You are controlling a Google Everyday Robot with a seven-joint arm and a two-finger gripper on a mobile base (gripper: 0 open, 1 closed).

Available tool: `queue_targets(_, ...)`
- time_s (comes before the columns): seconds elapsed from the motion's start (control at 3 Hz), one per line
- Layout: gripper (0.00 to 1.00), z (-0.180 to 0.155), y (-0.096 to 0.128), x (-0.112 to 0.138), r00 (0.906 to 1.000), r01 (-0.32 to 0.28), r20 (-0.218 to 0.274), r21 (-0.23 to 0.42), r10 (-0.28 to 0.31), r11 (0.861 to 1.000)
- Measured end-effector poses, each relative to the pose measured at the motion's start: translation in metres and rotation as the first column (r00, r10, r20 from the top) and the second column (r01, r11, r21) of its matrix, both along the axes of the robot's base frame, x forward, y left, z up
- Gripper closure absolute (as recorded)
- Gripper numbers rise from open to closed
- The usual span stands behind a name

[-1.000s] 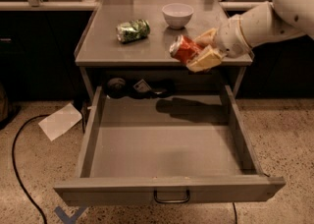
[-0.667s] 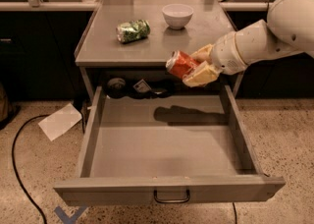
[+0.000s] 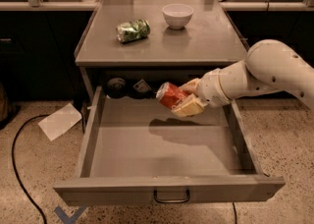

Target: Place coke can into top drawer

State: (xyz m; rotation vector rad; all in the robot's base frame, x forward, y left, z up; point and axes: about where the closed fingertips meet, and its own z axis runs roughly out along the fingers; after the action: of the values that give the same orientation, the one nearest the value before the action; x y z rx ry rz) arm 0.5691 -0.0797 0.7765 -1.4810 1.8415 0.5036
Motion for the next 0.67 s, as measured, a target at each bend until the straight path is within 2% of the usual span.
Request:
queue_targets(0.33,1.0,0.0,0.0,0.0,1.0,0.0,0.0,0.0,0.0,1.0)
queue_targets(0.67,1.0,-0.022,0.006,-0.008,0.9986,0.024,-0.048,0.025,-0.023,0.999)
